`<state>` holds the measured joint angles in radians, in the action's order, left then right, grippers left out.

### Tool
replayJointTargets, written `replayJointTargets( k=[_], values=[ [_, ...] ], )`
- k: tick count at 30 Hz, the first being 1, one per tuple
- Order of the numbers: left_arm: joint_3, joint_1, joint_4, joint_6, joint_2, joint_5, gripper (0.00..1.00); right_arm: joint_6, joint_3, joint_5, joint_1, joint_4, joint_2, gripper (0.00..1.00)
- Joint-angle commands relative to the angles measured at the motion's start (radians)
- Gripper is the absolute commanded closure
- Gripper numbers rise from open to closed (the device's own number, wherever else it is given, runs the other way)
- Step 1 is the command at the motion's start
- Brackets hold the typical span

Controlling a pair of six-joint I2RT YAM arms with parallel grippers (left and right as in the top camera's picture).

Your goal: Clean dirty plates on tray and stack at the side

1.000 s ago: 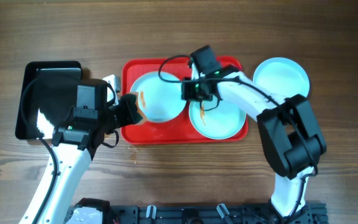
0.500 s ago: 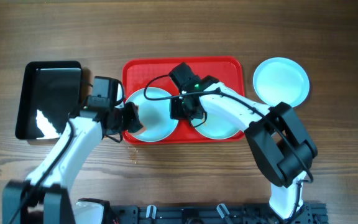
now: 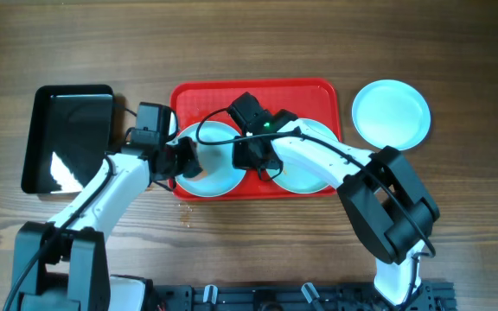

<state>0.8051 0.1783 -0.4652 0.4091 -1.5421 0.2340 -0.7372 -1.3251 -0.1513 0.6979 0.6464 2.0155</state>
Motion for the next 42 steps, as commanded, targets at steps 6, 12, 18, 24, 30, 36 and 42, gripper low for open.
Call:
replayJointTargets(
  k=[6, 12, 18, 24, 30, 36, 42],
  values=[
    [0.008, 0.074, 0.082, 0.050, -0.071, 0.002, 0.96, -0.003, -0.008, 0.014, 0.015, 0.002, -0.011, 0.96],
    [0.008, 0.087, 0.088, 0.056, -0.111, -0.037, 0.96, -0.002, -0.008, 0.014, 0.015, 0.002, -0.011, 0.96],
    [0.008, 0.085, 0.026, 0.055, -0.135, -0.191, 0.96, 0.001, -0.008, 0.024, 0.015, 0.002, -0.011, 0.96],
    [0.008, 0.082, -0.051, 0.055, -0.140, -0.349, 0.96, 0.002, -0.008, 0.024, 0.015, 0.003, -0.011, 0.95],
    [0.009, 0.049, -0.062, 0.055, -0.139, -0.345, 0.96, 0.005, -0.008, 0.024, 0.016, 0.006, -0.011, 0.96],
    [0.025, 0.050, -0.059, 0.055, -0.086, -0.249, 0.96, 0.004, -0.008, 0.025, 0.016, 0.006, -0.011, 0.96],
    [0.056, 0.050, 0.016, 0.055, -0.015, -0.125, 0.96, 0.004, -0.008, 0.025, 0.015, 0.002, -0.011, 0.96]
  ],
)
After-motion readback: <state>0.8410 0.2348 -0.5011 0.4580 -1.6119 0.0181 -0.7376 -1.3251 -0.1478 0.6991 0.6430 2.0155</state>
